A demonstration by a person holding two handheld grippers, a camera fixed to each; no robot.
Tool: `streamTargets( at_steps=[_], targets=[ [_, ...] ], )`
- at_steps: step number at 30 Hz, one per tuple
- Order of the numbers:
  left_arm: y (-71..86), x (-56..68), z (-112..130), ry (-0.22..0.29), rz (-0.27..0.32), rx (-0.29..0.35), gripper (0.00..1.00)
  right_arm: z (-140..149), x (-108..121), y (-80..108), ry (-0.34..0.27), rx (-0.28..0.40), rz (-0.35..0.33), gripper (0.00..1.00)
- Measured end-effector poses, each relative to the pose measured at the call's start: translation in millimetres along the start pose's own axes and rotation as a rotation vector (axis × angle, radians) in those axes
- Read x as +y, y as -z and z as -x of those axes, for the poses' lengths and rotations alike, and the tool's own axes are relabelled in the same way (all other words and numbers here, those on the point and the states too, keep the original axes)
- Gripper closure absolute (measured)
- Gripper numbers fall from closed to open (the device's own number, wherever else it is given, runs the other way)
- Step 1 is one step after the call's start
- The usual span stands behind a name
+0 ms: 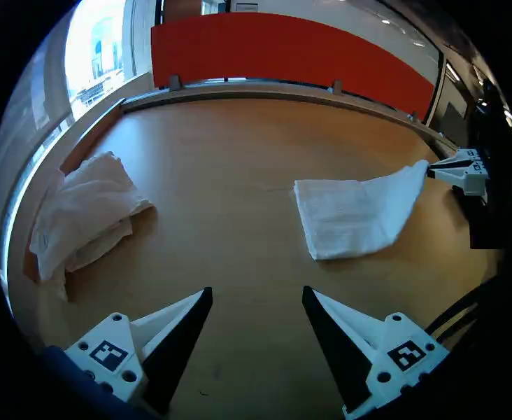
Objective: Fold towel
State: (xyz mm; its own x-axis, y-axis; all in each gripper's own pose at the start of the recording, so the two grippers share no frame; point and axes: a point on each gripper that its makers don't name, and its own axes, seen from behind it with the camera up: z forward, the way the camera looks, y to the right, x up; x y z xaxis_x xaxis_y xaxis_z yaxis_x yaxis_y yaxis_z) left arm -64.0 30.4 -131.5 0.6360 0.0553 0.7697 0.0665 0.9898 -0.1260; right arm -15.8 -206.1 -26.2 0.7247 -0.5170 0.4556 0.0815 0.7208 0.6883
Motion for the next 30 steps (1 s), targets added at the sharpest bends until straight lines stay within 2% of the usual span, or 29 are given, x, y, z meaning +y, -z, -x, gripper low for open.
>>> streamTargets(
  at_steps=[7, 13, 23, 30],
  targets=[
    [3.9, -7.0, 1.2, 0.004, -0.008, 0.003, 0.05, -7.9, -9.2, -5.5, 0.014, 0.0, -0.022, 0.98],
    [10.7, -13.8, 0.7, 0.011, -0.019, 0.015, 0.05, -25.6, -25.6, -18.1, 0.055, 0.009, -0.058, 0.98],
    [25.3, -28.1, 1.9, 0.027, -0.046, 0.038, 0.05, -53.9, -70.0, -49.2, 0.151, 0.001, -0.15, 0.98],
    [32.5, -38.0, 6.0, 0.047, -0.063, 0.043, 0.05, -56.3, -101.8, -69.8, 0.195, -0.027, -0.219, 0.98]
  ],
)
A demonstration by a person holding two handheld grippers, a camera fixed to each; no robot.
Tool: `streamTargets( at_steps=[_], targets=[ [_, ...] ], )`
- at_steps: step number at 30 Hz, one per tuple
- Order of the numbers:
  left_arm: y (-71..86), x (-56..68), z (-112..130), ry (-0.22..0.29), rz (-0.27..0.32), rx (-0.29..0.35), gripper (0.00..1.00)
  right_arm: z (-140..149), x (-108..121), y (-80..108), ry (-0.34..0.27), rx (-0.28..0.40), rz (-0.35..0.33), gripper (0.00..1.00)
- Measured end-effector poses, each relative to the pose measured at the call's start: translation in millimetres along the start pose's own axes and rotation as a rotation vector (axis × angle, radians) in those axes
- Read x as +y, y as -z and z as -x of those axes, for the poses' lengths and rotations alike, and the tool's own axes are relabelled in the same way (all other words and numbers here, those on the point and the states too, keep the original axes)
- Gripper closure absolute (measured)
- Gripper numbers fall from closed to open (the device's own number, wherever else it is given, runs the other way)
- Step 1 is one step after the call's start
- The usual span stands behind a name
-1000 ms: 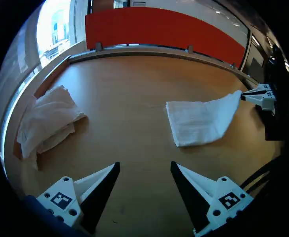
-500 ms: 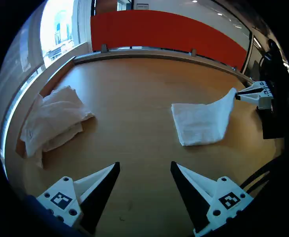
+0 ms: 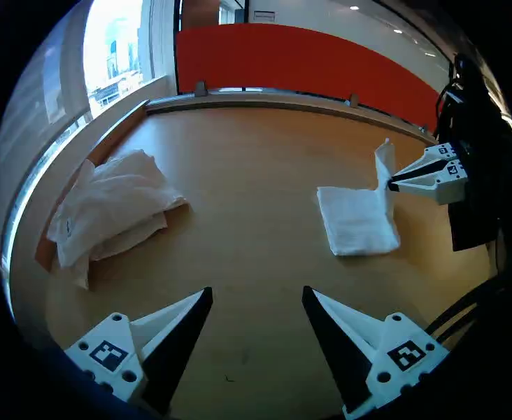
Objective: Fold towel
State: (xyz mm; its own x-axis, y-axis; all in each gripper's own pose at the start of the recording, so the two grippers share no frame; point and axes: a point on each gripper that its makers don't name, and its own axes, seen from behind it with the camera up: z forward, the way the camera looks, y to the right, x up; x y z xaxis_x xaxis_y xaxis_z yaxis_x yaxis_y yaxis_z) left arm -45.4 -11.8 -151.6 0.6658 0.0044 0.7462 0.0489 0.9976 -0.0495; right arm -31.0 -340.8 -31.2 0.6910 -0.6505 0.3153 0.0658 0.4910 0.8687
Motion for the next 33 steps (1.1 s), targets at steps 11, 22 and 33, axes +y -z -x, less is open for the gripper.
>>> streamTargets(
  at_steps=[11, 22, 33],
  targets=[
    [2.6, -6.8, 0.3, 0.024, -0.013, 0.005, 0.05, 27.0, -42.7, -45.5, 0.014, -0.084, -0.118, 0.98],
    [-2.2, -3.8, -0.3, 0.022, -0.014, -0.003, 0.05, 35.6, -43.9, -48.3, -0.006, -0.109, -0.134, 0.89],
    [-6.5, 1.5, -5.5, 0.016, -0.011, -0.002, 0.05, 41.2, -39.6, -38.1, -0.013, -0.097, -0.115, 0.46]
  ],
)
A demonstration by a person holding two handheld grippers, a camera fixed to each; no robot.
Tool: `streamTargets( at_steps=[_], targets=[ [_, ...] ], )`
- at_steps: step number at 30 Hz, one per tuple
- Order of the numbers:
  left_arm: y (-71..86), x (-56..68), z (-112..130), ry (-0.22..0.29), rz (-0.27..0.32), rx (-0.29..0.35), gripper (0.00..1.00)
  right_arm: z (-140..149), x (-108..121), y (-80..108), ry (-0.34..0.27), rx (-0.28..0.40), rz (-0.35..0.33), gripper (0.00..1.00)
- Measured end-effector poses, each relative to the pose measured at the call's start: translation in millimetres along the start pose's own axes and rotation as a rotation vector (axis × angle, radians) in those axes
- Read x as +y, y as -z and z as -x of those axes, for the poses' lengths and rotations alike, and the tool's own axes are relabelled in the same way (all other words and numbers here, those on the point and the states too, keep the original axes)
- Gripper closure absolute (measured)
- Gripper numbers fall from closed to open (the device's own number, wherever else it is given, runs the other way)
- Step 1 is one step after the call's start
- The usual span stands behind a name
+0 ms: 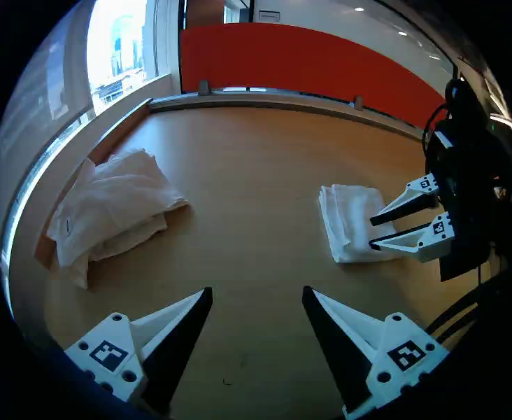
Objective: Fold towel
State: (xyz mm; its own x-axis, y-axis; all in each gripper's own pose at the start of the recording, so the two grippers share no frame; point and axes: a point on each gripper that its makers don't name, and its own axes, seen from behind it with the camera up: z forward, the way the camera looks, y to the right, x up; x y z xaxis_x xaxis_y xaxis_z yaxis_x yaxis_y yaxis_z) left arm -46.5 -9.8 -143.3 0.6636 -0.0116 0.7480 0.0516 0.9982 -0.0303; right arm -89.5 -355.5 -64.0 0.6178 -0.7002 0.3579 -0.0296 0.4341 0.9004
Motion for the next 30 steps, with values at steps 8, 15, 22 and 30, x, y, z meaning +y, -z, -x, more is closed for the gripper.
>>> streamTargets(
  at_steps=[8, 15, 22, 30],
  targets=[
    [-2.2, 3.6, -3.8, -0.009, 0.0, 0.001, 0.05, 26.6, 4.8, 13.1, -0.055, -0.011, 0.033, 0.43],
    [-3.4, 9.1, -5.9, -0.017, 0.009, 0.0, 0.05, 54.5, 9.8, 26.5, -0.119, -0.023, 0.067, 0.43],
    [-4.6, 14.7, -6.6, -0.032, 0.016, 0.0, 0.05, 75.3, 14.9, 32.2, -0.157, -0.039, 0.096, 0.43],
    [-4.5, 17.1, -4.6, -0.031, 0.019, -0.001, 0.05, 95.9, 13.4, 28.9, -0.169, -0.067, 0.112, 0.43]
  ],
)
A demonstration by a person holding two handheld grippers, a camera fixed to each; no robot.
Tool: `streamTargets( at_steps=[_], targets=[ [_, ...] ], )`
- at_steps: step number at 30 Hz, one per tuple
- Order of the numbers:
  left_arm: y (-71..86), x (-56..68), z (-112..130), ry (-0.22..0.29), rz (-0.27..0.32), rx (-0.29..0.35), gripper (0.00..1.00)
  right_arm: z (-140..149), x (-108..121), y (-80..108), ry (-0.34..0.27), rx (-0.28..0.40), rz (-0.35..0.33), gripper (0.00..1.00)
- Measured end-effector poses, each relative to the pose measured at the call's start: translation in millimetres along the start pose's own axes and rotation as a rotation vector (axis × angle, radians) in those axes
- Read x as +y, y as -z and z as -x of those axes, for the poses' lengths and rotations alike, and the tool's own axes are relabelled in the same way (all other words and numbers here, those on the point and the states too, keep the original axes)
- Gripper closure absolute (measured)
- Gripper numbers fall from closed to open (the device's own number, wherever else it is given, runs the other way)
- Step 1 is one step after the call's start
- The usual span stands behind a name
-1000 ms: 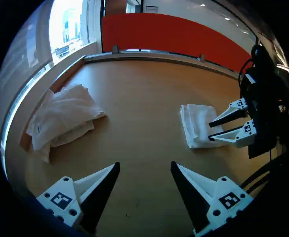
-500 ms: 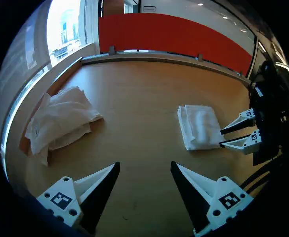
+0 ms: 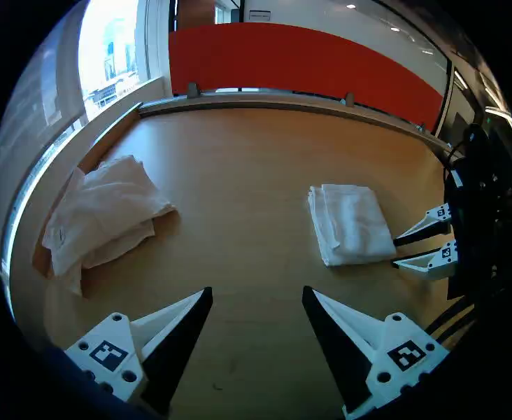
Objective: Fold towel
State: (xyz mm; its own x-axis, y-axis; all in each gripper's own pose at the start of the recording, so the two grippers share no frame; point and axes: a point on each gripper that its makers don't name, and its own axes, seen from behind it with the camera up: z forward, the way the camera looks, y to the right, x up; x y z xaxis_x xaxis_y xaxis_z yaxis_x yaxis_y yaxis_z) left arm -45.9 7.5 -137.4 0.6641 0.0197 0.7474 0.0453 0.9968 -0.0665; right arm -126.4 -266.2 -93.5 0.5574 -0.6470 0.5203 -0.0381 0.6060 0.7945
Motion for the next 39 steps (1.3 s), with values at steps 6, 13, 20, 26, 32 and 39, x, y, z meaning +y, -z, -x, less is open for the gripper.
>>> streamTargets(
  at_steps=[6, 13, 20, 26, 32, 39],
  targets=[
    [0.6, 0.5, 1.2, -0.002, 0.0, -0.001, 0.05, 5.6, 1.0, -3.1, -0.01, -0.003, 0.011, 0.45],
    [1.9, 1.0, 2.0, -0.003, 0.001, -0.001, 0.05, 4.8, 5.5, -7.1, -0.032, 0.003, 0.033, 0.66],
    [2.6, 0.5, 2.6, -0.004, 0.001, -0.001, 0.05, 4.5, 7.8, -7.4, -0.057, 0.011, 0.048, 0.81],
    [2.7, 0.2, 2.7, -0.005, 0.002, -0.001, 0.05, 2.3, 7.4, -6.6, -0.065, 0.028, 0.052, 0.95],
    [3.2, -0.3, 1.1, -0.012, 0.004, 0.002, 0.05, -9.1, 7.9, -0.8, -0.065, 0.054, 0.056, 0.96],
    [3.5, 0.0, -6.4, -0.018, 0.011, 0.017, 0.05, -47.0, 13.4, 24.0, -0.04, 0.12, 0.082, 0.96]
  ],
)
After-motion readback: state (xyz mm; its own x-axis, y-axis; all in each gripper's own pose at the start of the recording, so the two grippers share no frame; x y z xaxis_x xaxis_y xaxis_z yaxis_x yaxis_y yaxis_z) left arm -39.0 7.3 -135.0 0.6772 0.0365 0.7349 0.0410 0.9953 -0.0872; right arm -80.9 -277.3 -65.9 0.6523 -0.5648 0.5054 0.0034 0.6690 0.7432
